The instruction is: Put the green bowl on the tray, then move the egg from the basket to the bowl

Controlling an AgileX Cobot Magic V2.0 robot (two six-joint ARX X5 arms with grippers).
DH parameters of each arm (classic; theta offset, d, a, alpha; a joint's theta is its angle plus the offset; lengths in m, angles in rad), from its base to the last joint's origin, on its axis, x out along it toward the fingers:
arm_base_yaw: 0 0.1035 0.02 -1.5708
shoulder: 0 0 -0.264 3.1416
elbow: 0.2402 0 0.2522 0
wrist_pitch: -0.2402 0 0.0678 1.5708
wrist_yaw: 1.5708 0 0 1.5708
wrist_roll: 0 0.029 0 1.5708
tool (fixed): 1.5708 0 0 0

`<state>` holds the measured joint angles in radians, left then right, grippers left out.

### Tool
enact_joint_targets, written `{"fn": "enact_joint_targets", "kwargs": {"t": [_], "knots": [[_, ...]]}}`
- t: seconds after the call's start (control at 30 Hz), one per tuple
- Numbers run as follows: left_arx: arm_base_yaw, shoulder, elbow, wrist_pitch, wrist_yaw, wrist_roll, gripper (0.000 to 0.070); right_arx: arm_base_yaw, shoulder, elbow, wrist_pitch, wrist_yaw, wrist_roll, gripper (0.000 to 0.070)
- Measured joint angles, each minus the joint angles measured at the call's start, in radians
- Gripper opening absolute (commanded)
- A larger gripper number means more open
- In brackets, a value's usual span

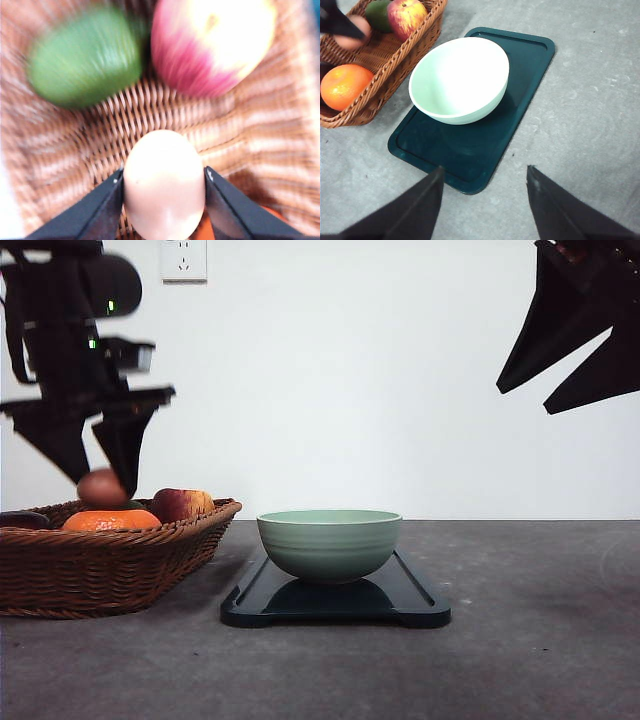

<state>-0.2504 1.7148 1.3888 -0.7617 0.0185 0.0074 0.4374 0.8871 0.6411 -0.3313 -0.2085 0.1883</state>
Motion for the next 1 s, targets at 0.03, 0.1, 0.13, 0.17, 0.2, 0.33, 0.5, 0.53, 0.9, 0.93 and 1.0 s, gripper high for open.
{"fn": "enact_joint_targets", "kwargs": {"t": [0.03, 0.1, 0.13, 0.17, 0.2, 0.33, 0.5, 0.53, 0.9, 0.93, 1.0], "knots": [[-0.008, -0.016, 0.0, 0.003, 0.0, 0.0, 0.0265, 0.0, 0.0, 0.0, 0.0, 0.0, 0.0, 0.0322], [-0.032, -0.041, 0.0, 0.016, 0.013, 0.0, 0.0264, 0.0, 0.0, 0.0, 0.0, 0.0, 0.0, 0.0322], [-0.049, -0.049, 0.001, 0.03, 0.022, 0.0, 0.0264, 0.0, 0.0, 0.0, 0.0, 0.0, 0.0, 0.0322], [-0.066, -0.056, 0.002, 0.045, 0.032, 0.0, 0.0264, 0.0, 0.0, 0.0, 0.0, 0.0, 0.0, 0.0322], [-0.084, -0.058, 0.002, 0.061, 0.037, 0.0, 0.0264, 0.0, 0.0, 0.0, 0.0, 0.0, 0.0, 0.0322], [-0.166, -0.059, 0.003, 0.137, 0.051, 0.0, 0.0265, 0.0, 0.0, 0.0, 0.0, 0.0, 0.0, 0.0322], [-0.27, -0.059, 0.003, 0.249, 0.055, 0.0, 0.0266, 0.0, 0.0, 0.0, 0.0, 0.0, 0.0, 0.0322], [-0.287, -0.059, 0.003, 0.267, 0.056, 0.0, 0.0266, 0.0, 0.0, 0.0, 0.0, 0.0, 0.0, 0.0322], [-0.355, 0.021, 0.003, 0.367, 0.059, -0.038, 0.0268, 0.0, 0.0, 0.0, 0.0, 0.0, 0.0, 0.0322], [-0.357, 0.036, 0.003, 0.375, 0.059, -0.041, 0.0268, 0.0, 0.0, 0.0, 0.0, 0.0, 0.0, 0.0322], [-0.362, 0.062, 0.003, 0.393, 0.059, -0.046, 0.0268, 0.0, 0.0, 0.0, 0.0, 0.0, 0.0, 0.0322]]}}
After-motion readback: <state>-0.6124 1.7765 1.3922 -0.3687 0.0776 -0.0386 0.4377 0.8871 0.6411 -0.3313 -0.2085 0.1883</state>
